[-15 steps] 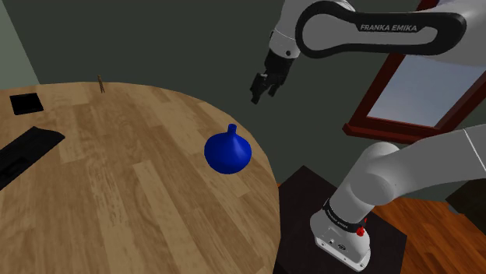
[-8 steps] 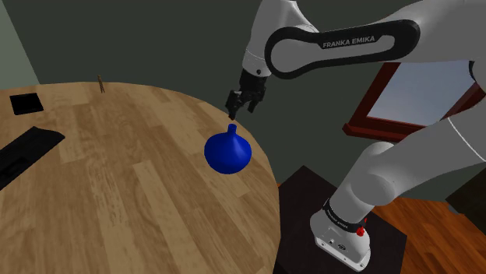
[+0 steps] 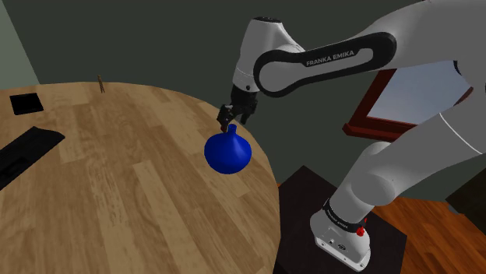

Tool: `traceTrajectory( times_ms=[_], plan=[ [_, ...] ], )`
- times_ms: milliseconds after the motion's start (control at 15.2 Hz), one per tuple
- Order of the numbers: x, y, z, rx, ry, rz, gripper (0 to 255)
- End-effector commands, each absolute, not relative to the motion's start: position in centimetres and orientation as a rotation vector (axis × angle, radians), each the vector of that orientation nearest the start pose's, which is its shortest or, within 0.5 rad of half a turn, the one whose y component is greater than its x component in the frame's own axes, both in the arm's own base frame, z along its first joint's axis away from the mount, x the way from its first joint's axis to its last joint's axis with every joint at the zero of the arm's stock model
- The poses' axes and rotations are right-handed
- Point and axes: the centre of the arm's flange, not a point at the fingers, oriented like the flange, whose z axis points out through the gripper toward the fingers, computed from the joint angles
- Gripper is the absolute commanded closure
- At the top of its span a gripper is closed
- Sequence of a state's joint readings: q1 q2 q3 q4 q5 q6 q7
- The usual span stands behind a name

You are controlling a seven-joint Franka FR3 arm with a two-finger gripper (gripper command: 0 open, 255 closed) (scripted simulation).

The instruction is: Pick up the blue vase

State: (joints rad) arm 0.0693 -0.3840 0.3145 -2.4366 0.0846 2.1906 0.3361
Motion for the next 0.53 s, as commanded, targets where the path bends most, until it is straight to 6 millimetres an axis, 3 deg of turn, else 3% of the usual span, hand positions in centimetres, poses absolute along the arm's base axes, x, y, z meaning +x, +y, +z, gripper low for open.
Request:
traceTrajectory(
  times_ms=[0, 132, 198, 462],
  plan=[
    [40.67, 17.24, 43.63, -3.134, 0.018, -0.206, 0],
    [40.67, 17.24, 43.63, -3.134, 0.018, -0.206, 0],
    [40.68, 17.23, 43.64, -3.134, 0.018, -0.206, 255],
    [40.69, 17.24, 43.63, -3.134, 0.018, -0.206, 255]
  ],
)
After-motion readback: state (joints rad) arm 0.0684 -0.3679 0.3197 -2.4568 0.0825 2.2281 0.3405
